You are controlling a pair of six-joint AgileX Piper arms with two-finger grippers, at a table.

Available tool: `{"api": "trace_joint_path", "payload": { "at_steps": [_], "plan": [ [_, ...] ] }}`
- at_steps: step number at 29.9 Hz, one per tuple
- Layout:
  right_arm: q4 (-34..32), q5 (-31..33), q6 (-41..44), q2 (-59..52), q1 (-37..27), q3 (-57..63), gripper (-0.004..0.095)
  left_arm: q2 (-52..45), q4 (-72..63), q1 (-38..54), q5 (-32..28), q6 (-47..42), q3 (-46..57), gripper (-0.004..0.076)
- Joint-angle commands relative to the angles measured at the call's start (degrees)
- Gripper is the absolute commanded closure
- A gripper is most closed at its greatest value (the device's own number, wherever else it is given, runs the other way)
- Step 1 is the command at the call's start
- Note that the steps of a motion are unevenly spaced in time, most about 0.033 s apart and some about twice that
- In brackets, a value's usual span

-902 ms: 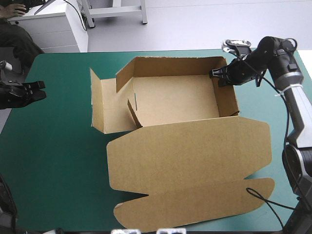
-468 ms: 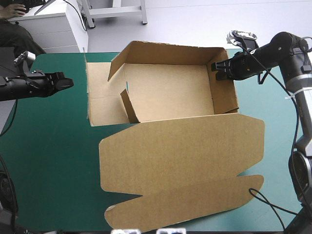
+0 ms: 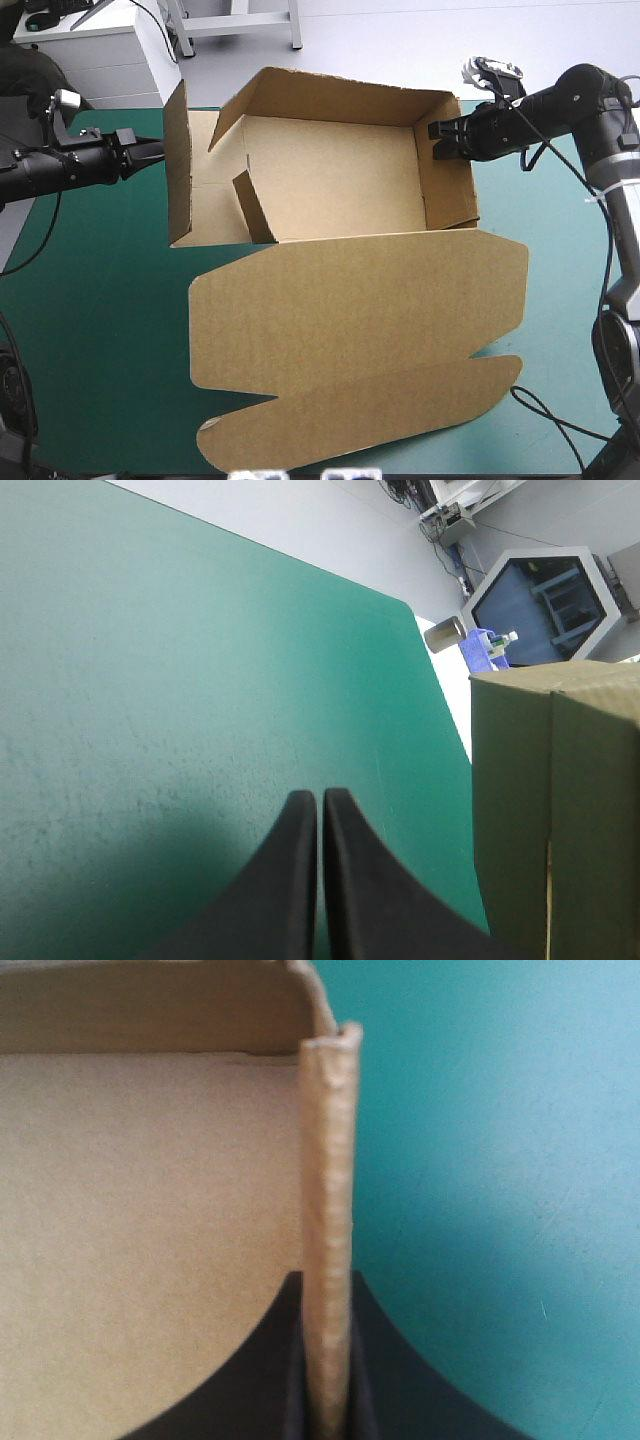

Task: Fold the box

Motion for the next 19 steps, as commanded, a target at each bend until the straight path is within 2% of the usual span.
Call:
{"api": "trace_joint_path", "payload": {
  "at_steps": [1,8,19],
  "plan": [
    [4.31,-3.79,0.21,-3.34,-0.18,-1.71,0.0925,-2.45,-5.20,-1.24,4.23,-0.22,-1.41,0.0720],
    [3.59,-8.70,0.56,-3.24,1.74,-1.71,0.0925,-2.45,-5.78,-4.83,4.23,-0.22,-1.41,0.0720],
    [-5.19,-18.49,3.69,-3.15,7.20,-1.71,0.0925,-6.31,-5.19,-5.80,4.23,0.04,-1.41,0.0727]
  ]
}}
